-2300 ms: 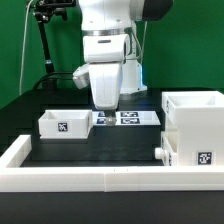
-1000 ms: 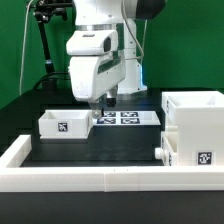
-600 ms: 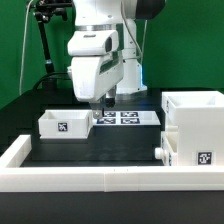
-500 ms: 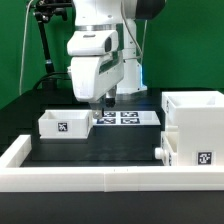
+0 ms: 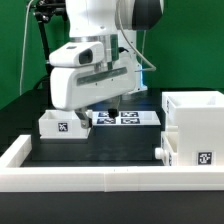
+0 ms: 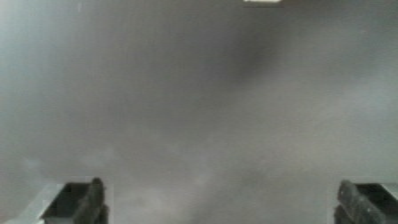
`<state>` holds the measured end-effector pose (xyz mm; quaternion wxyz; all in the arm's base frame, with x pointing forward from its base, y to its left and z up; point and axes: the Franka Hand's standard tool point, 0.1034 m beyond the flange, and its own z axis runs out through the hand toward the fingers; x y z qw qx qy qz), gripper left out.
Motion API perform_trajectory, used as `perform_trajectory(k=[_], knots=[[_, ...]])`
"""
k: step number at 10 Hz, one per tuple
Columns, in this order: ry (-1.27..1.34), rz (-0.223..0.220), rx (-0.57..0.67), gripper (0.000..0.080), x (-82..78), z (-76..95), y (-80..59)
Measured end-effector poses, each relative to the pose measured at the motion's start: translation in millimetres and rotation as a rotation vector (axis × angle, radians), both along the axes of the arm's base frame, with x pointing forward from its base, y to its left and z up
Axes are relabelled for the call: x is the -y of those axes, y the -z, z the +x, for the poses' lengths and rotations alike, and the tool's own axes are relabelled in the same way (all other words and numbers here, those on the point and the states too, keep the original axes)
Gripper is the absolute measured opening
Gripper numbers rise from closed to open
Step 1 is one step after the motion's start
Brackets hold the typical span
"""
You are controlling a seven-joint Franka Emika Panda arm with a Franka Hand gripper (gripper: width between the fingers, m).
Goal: Assemble drawer
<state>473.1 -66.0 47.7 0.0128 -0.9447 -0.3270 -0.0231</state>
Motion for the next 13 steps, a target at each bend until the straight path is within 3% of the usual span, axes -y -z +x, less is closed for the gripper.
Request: perform_trajectory(k=[7, 9, 10, 13], knots=[[0.276, 0.020, -0.011, 0.0649, -2.5, -1.9, -0.2], [0.425, 0.011, -0.001, 0.0649, 2.7, -18.8, -8.9], [0.463, 0.008, -0.007, 0.0649, -2.0, -29.7, -10.3], [0.495, 0.004, -0.016, 0.0649, -6.4, -37.0, -14.2]])
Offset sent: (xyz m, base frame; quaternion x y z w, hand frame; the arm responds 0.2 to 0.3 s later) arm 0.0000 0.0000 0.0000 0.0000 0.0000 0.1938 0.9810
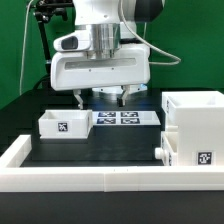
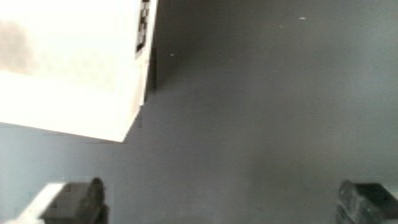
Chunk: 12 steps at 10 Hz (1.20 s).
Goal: Assemble drawer
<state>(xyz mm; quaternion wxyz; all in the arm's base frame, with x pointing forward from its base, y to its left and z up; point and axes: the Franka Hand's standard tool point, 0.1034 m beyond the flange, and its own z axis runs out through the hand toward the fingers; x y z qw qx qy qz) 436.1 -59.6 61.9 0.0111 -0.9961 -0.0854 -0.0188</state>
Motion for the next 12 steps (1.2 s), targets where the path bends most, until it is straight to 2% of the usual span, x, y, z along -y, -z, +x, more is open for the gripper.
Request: perform_trajectory(k=[6, 9, 11, 12], knots=[[0.016, 0.003, 0.000, 0.0649, -0.4, -1.8, 1.6], [0.066, -0.010, -0.017, 0.0649, 10.9, -30.4, 15.2], [0.089, -0.014, -0.020, 0.0649, 17.6, -40.7, 19.8], [0.083, -0.014, -0.018, 0.0649, 16.4, -39.0, 19.2]])
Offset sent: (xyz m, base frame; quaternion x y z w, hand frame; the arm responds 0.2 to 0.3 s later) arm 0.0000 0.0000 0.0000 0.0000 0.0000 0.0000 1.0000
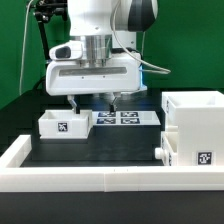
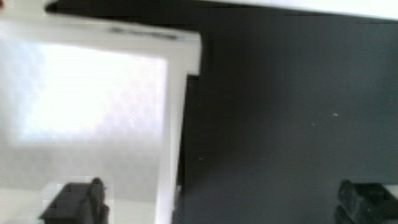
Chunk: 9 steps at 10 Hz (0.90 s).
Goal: Assemble drawer
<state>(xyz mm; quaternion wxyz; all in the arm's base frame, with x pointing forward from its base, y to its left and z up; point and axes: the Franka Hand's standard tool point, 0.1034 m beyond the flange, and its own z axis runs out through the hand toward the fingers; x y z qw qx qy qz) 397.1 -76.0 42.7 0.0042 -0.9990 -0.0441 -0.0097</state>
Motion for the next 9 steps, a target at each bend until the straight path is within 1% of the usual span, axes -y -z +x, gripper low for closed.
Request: perform_trajectory(k=[6, 7, 8, 9], knots=[[0.014, -0.001, 0.002, 0.0649, -0.3, -0.4, 0.9], [0.075, -0.006, 0.011, 0.0649, -1.6, -7.4, 8.5], [0.101, -0.007, 0.007, 0.0649, -0.7, -22.6, 20.8], [0.106, -0.006, -0.007, 0.0649, -1.1, -28.6, 28.9]])
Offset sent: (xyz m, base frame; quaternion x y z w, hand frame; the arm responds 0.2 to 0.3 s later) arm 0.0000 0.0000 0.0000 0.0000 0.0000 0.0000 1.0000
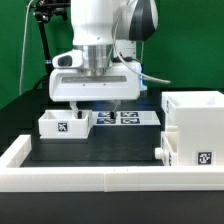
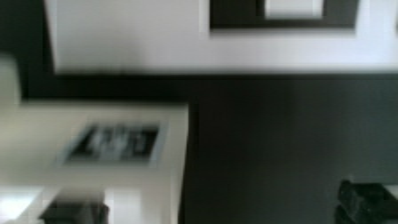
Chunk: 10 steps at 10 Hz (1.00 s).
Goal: Assemble drawer
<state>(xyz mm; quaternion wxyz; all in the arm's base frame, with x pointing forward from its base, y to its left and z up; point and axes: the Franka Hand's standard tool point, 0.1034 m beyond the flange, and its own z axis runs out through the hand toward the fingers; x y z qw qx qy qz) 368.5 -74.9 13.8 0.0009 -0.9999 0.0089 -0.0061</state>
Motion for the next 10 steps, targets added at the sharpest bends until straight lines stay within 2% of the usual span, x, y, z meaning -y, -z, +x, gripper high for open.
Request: perform_trajectory(k=[2, 7, 9, 10], knots=[[0.000, 0.002, -0.011, 0.0649, -1.1, -5.1, 7.0], [-0.024, -0.001, -0.008, 0.0649, 3.3, -5.8, 8.4], [-0.024, -0.001, -0.007, 0.0398, 3.3, -5.6, 8.4], [-0.025, -0.001, -0.007, 0.0398, 3.3, -5.6, 8.4]])
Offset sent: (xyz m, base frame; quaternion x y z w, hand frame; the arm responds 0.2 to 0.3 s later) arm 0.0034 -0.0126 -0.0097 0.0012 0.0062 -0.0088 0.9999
